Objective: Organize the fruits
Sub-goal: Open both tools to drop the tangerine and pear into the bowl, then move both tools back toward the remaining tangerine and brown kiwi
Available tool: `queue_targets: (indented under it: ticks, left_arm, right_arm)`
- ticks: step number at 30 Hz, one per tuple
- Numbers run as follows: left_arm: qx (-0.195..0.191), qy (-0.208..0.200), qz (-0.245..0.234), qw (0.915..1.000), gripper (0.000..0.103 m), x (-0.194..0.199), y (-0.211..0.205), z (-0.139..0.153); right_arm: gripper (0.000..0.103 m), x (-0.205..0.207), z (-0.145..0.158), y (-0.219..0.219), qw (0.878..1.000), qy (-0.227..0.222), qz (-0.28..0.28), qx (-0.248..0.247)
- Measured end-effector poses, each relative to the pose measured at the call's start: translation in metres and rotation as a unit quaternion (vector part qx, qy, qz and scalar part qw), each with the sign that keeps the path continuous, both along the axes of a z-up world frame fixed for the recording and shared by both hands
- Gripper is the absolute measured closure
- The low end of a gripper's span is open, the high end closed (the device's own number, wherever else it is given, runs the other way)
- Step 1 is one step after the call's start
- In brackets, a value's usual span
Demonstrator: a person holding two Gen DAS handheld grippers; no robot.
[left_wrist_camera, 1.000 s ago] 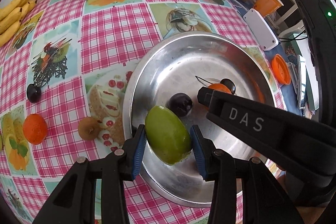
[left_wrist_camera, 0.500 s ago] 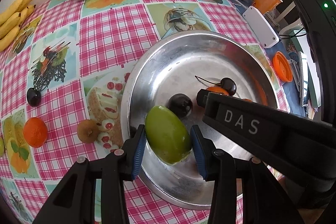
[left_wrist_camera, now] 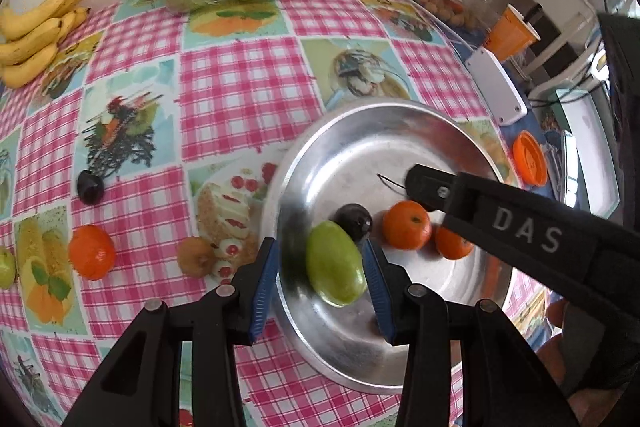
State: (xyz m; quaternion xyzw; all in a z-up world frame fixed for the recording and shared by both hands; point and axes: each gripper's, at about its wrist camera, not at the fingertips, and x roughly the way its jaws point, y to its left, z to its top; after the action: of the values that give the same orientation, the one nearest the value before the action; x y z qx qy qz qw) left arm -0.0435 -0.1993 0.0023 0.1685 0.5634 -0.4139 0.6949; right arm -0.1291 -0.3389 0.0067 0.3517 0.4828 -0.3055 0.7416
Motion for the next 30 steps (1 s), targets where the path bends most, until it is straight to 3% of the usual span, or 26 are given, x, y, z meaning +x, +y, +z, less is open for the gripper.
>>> queue_targets:
  ticks: [8, 14, 21, 23, 24, 26, 30]
  left_arm:
    - [0.001, 0.013, 0.088, 0.9961, 0.059, 0.038, 0.031, 0.004]
    - [0.006, 0.021, 0.178, 0.9839, 0.059, 0.068, 0.062, -0.002]
    - [0.013, 0.023, 0.216, 0.9761, 0.059, 0.082, 0.077, -0.006]
    - [0.018, 0.024, 0.219, 0.9754, 0.051, 0.083, 0.077, -0.008]
    - [0.018, 0.027, 0.221, 0.9748, 0.046, 0.084, 0.079, -0.01]
    - [0.018, 0.028, 0.22, 0.9748, 0.044, 0.085, 0.078, -0.011]
    - [0.026, 0.013, 0.216, 0.9759, 0.029, 0.083, 0.076, -0.01]
  right_arm:
    - [0.059, 0.001, 0.002, 0.003, 1.0, 0.003, 0.006, -0.005]
    - [0.059, 0.011, -0.003, 0.011, 0.999, 0.017, 0.026, -0.006]
    - [0.059, 0.021, -0.002, 0.018, 0.999, 0.024, 0.043, -0.02]
    - [0.057, 0.022, -0.002, 0.019, 0.999, 0.023, 0.04, -0.02]
    - [0.051, 0.022, -0.001, 0.019, 0.999, 0.021, 0.039, -0.019]
    - [0.042, 0.023, -0.001, 0.019, 0.999, 0.017, 0.039, -0.018]
    - [0.033, 0.025, -0.001, 0.021, 0.999, 0.022, 0.043, -0.023]
